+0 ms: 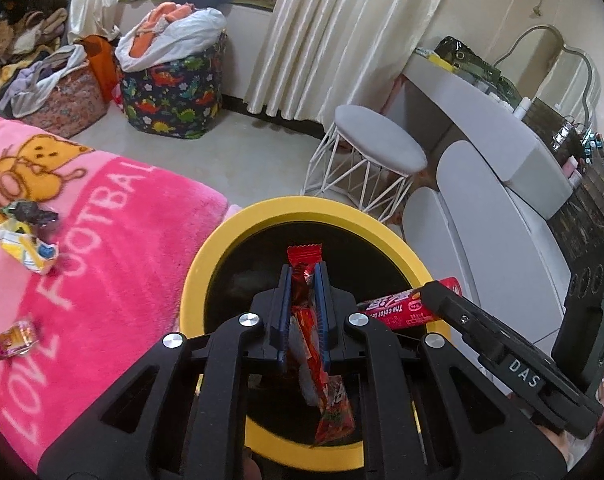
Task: Collect trash
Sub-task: 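Open both tools to drop the snack stick and candy tube into the bin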
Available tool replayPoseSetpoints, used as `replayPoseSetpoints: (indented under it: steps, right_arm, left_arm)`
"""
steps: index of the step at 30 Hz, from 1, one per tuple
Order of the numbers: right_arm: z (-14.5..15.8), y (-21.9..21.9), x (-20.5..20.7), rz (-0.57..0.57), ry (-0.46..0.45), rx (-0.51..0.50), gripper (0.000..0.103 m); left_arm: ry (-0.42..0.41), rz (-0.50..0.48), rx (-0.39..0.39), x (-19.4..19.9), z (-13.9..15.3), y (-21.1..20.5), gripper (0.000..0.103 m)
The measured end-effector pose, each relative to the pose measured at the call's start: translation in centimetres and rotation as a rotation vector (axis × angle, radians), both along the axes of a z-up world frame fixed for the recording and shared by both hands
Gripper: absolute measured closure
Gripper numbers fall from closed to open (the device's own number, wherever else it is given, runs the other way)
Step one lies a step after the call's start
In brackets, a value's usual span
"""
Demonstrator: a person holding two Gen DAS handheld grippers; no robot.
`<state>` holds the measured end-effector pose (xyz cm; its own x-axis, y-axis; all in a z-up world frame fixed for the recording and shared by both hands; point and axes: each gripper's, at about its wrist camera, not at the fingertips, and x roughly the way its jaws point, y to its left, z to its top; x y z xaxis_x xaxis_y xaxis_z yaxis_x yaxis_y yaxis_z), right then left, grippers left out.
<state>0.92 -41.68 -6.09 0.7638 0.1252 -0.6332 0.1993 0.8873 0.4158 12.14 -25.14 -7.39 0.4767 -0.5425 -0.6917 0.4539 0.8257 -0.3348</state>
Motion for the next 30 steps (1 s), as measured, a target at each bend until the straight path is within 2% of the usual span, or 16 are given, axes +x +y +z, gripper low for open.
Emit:
replayPoseSetpoints:
  steps: [6,10,12,14,16,18,19,21,23,26,30]
  right_arm:
    - [-0.7,-0.4,0.4,-0.004,0.023,0.01,0.068]
    - [-1.2,-1.1,0.4,-0.033,0.028,0.049,0.056]
    - [-1.2,-1.0,0.4,-0.035,0.037,0.04,0.052]
    - [-1.3,-1.0,0.3,-0.038,0.039,0.038,0.05]
    - [-1.2,-0.8,0.3,-0.037,0.043,0.028,0.047]
    - [-1.0,-0.5,0.2,-0.034,0.045,0.01,0.043]
    - [-0.9,-0.3,0.1,-0.033,0.044,0.0,0.041]
    - [-0.7,0.0,0.0,-0.037,0.043,-0.017,0.038]
    - [-0.6,0.0,-0.1,-0.04,0.042,-0.025,0.036]
    - [-0.2,0.3,-0.2,-0.046,0.033,-0.035,0.031]
    - [0.2,0.7,-0.2,-0.041,0.022,-0.046,0.026]
  left_arm:
    - [0.02,-0.008,0.001,0.8,-0.9,-0.5,0.097]
    - [0.03,-0.014,-0.003,1.0,-1.1,-0.4,0.093]
    - [0.035,-0.021,-0.015,1.0,-1.1,-0.4,0.075]
    - [0.031,-0.022,-0.017,0.9,-1.1,-0.3,0.071]
    - [0.029,-0.018,-0.022,0.7,-1.1,-0.2,0.063]
    - [0.023,-0.017,-0.029,0.5,-0.8,0.1,0.049]
    - [0.015,-0.017,-0.027,0.4,-0.7,0.2,0.047]
    - [0.006,-0.015,-0.028,0.2,-0.4,0.7,0.029]
    - [0.0,-0.006,-0.033,0.0,-0.1,1.3,0.018]
    - [-0.011,0.007,-0.035,-0.2,0.4,2.2,0.011]
    - [-0.03,0.041,-0.045,-0.6,1.3,4.0,0.011]
